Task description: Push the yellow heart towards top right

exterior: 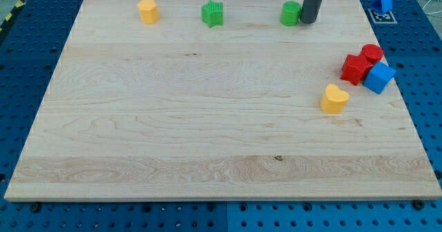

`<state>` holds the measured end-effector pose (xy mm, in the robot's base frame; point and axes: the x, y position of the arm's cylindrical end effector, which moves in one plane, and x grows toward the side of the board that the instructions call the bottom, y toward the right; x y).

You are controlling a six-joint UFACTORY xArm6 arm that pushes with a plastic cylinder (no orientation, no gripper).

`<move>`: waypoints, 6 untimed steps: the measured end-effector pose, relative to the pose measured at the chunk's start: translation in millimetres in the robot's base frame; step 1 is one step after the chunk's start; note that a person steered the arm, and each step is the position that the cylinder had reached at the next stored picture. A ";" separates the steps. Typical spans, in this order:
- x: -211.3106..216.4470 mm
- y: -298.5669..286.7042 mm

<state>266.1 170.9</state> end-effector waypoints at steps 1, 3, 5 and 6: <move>-5.6 -14.0; 9.3 -2.7; 97.6 -40.3; 138.5 -73.7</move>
<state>404.6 97.2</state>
